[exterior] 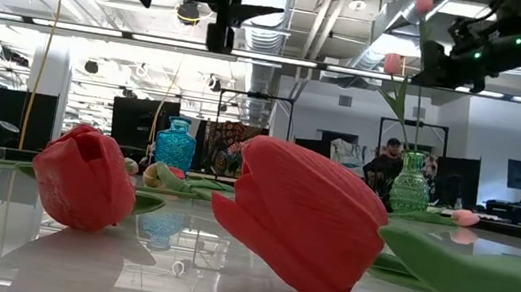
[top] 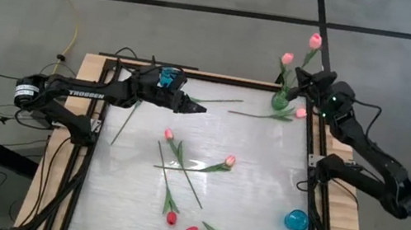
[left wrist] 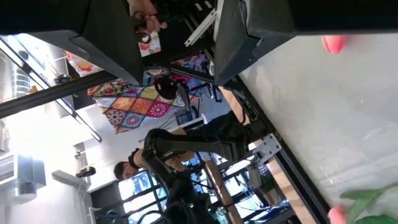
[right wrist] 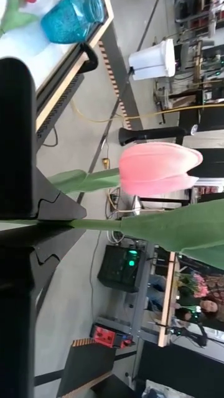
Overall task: Sort flowers into vase by color
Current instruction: Put the bottom left pink flower into the green vase, then put the pink flower into the green vase
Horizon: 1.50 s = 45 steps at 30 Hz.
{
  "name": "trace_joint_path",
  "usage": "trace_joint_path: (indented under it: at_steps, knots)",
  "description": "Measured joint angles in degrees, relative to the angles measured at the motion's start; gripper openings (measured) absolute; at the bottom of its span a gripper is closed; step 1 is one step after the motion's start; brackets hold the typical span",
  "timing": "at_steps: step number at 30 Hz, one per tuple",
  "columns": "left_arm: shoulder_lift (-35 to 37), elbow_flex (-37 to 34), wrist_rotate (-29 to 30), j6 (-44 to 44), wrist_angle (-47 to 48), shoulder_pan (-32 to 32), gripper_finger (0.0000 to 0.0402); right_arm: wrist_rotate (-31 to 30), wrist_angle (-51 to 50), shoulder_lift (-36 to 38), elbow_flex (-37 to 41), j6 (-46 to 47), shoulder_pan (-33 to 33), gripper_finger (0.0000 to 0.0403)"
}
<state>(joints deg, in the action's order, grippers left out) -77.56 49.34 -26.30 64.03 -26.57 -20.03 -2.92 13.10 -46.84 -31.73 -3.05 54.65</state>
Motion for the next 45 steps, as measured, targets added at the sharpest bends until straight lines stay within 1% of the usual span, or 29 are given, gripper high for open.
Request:
trace_joint_path:
  at_steps: [11, 17, 23, 34, 39, 45]
  knots:
    - [0.0, 0.0, 0.0, -0.5, 0.4, 0.2, 0.0184, -0.1, 1.5, -3.0, 0.2, -0.4, 1.9, 0.0028]
    - [0.0, 0.0, -0.1, -0.6, 0.6, 0.2, 0.0184, -0.2, 2.9, -4.7, 0.5, 1.5, 2.7, 0.0028]
    - [0.0, 0.0, -0.4, -0.6, 0.6, 0.2, 0.0184, -0.2, 2.8, -4.9, 0.6, 3.7, 3.5, 0.0053]
    - [0.0, 0.0, -0.3, -0.4, 0.6, 0.2, 0.0184, -0.1, 2.4, -4.9, 0.6, 3.7, 3.6, 0.0065]
    - [0.0, 0.0, -0.3, -0.4, 0.6, 0.2, 0.0184, -0.1, 2.4, -4.9, 0.6, 3.7, 3.6, 0.0091]
    - [0.0, 0.0, -0.3, -0.4, 0.6, 0.2, 0.0184, -0.1, 2.4, -4.9, 0.6, 3.7, 3.6, 0.0152]
